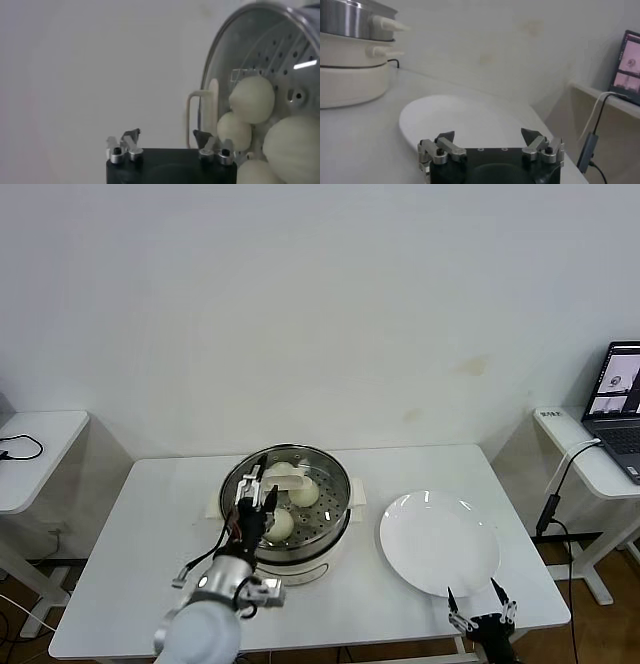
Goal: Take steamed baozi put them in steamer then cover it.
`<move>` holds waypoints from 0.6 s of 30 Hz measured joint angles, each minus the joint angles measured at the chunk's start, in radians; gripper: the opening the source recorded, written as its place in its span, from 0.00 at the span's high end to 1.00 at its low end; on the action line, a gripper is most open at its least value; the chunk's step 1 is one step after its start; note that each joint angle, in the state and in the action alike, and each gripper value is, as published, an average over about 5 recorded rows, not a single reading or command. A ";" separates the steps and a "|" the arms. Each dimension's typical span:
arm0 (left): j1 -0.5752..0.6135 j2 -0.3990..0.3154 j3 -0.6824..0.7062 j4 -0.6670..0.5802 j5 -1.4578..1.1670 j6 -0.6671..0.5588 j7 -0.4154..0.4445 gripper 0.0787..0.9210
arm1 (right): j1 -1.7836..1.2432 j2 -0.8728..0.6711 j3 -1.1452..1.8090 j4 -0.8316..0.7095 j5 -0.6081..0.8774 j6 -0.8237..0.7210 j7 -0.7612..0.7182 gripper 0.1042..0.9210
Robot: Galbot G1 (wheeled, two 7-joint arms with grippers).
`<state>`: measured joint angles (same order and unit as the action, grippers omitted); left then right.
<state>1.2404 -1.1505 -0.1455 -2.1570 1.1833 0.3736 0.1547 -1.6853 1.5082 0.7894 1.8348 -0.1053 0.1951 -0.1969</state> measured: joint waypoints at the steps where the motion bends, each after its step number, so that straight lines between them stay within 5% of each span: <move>1: 0.025 -0.001 -0.013 -0.018 -0.021 -0.012 -0.020 0.12 | 0.000 0.001 0.000 -0.002 -0.001 0.001 0.000 0.12; 11: 0.291 -0.046 -0.210 -0.085 -0.506 -0.227 -0.276 0.12 | -0.010 -0.012 -0.015 -0.006 0.014 0.018 -0.006 0.12; 18: 0.442 -0.083 -0.346 -0.043 -0.954 -0.369 -0.367 0.12 | -0.029 -0.037 -0.054 0.014 0.059 0.016 -0.016 0.12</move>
<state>1.6824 -1.2337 -0.4912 -2.1999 0.2293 0.0049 -0.2127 -1.7145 1.4714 0.7354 1.8492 -0.0466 0.2113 -0.2129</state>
